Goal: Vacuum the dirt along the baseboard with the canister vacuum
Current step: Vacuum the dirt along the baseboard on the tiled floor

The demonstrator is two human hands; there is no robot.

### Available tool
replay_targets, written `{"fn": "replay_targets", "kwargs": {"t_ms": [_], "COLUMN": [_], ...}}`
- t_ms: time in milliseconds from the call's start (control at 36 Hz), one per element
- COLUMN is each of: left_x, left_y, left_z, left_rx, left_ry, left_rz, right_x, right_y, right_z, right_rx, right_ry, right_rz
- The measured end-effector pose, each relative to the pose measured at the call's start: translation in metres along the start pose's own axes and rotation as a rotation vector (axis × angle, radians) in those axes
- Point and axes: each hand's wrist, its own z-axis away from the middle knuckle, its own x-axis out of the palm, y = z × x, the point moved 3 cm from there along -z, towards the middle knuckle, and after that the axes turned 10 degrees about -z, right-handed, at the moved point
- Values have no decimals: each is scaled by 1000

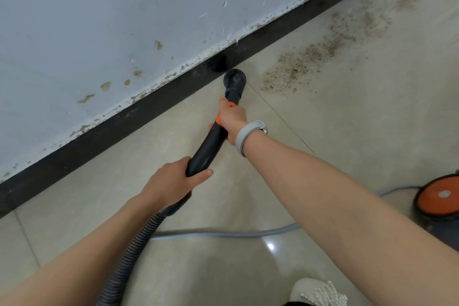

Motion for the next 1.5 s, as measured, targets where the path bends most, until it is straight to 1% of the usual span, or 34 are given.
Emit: {"fn": "replay_targets", "kwargs": {"t_ms": [111,167,250,333,417,528,583,639,750,806,861,1000,1111,1222,1333,1417,1500], "left_x": [4,7,5,-4,-13,-16,-13,-10,-4,-1,2,7,4,3,-4,-12,-18], "left_y": [20,28,33,29,13,-15,-26,-36,-53,-60,-66,-86,-100,-96,-78,-63,-52], "left_z": [1,4,9,16,26,43,53,62,73,78,84,101,108,106,83,66,54], "left_rx": [58,76,61,11,-64,-124,-133,-120,-100,-113,-126,-160,-181,-161,-128,-115,-123], "left_ry": [-47,-59,-19,61,142,141,106,31,-211,-298,-334,-366,-335,-286,-131,-37,23], "left_rz": [35,-17,-131,-237,-295,-384,-399,-383,-287,-262,-235,-194,-223,-250,-275,-199,-67], "right_x": [-21,-35,-45,-33,-7,17,23,27,37,42,47,58,69,70,62,59,57], "right_y": [-6,-6,-4,-3,5,29,42,55,78,90,100,121,129,123,93,66,43], "right_z": [3,3,7,11,17,27,33,41,60,67,72,86,94,90,70,54,42], "right_rx": [-12,-1,45,78,91,110,133,158,180,184,188,192,175,131,48,-9,-14], "right_ry": [66,83,27,-35,-91,-120,-142,-170,-227,-249,-275,-312,-278,-224,-112,-11,61], "right_rz": [31,15,-60,-115,-113,-137,-124,-102,-12,13,26,38,60,73,31,23,58]}}
